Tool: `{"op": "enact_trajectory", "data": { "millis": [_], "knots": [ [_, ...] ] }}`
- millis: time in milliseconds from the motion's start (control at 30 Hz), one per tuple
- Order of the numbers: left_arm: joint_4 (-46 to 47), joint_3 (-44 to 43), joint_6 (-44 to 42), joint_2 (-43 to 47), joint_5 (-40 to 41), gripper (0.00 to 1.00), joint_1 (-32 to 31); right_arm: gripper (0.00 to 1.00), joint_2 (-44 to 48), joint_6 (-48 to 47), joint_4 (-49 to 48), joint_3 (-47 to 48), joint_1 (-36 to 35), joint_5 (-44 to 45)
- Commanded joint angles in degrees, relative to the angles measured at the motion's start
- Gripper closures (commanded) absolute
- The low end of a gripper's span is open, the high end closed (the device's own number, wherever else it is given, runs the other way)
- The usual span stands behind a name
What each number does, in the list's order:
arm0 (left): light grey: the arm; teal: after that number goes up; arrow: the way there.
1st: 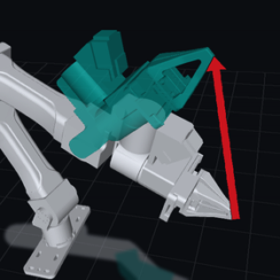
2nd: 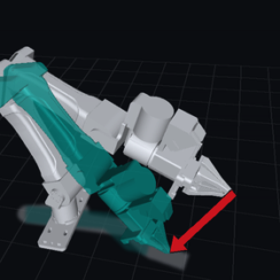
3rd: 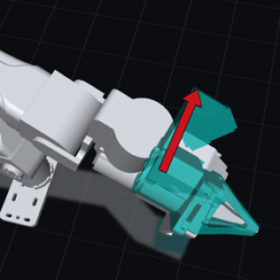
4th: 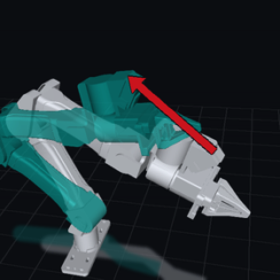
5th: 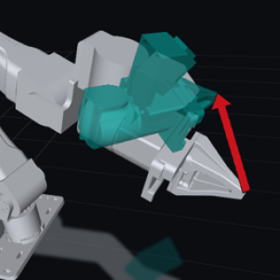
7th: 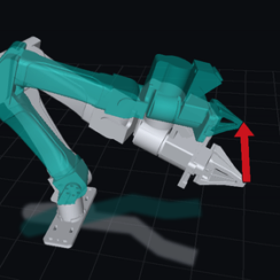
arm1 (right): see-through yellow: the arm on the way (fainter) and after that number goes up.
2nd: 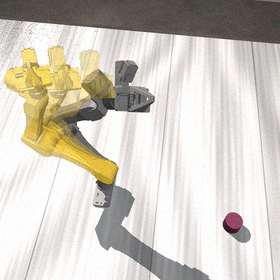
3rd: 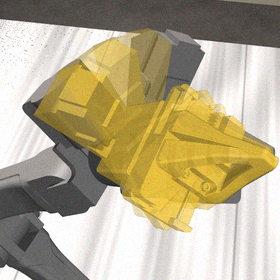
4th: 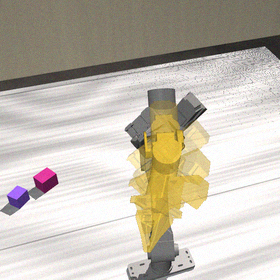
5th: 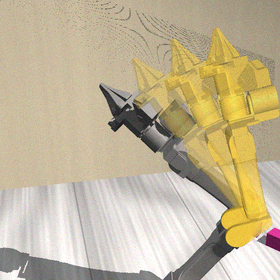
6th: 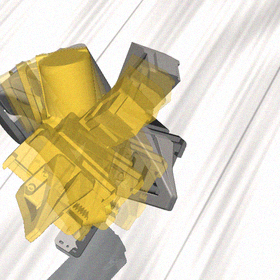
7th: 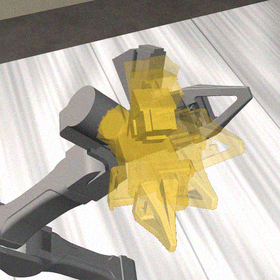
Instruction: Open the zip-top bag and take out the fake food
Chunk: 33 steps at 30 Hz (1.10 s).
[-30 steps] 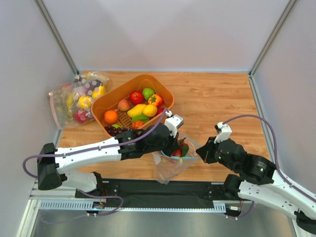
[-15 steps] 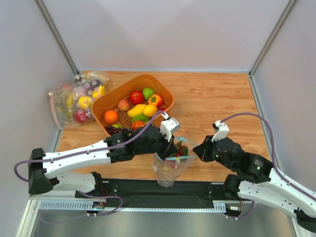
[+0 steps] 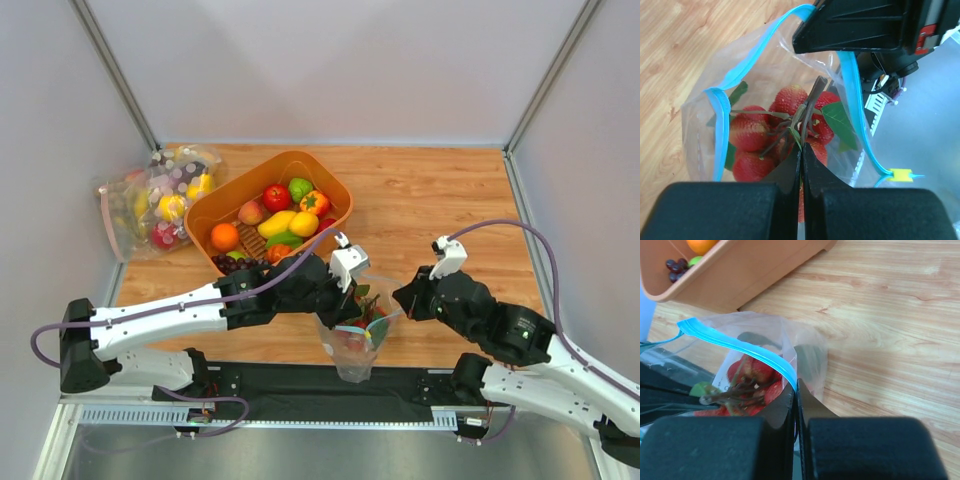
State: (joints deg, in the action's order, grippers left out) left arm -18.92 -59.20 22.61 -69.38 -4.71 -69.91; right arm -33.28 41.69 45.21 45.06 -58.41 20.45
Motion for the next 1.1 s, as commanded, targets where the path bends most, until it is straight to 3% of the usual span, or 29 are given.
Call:
{"op": "enact_trajectory", "data": {
  "millis": [0,667,900,1067],
  "knots": [
    [3.1,-0.65,-0.9,2.49,0.22,1.0,0.3,1.0,-1.96,-1.09,0.67,0.74,0.05,2.5],
    [6.52,-5.4,-2.57,7.34,13.93,1.0,0.47,1.0,1.72,2.43,-1.35,-6.03,-0.03,-3.3],
    [9.42,-8.65,-1.0,4.61,12.45,1.0,2.23,1.0,2.34,2.43,-1.35,-6.56,-0.03,-3.57],
    [13.46,-9.0,4.01,3.99,4.98,1.0,7.68,1.0,3.57,2.69,-0.39,-6.83,-0.03,-3.22]
  ]
}}
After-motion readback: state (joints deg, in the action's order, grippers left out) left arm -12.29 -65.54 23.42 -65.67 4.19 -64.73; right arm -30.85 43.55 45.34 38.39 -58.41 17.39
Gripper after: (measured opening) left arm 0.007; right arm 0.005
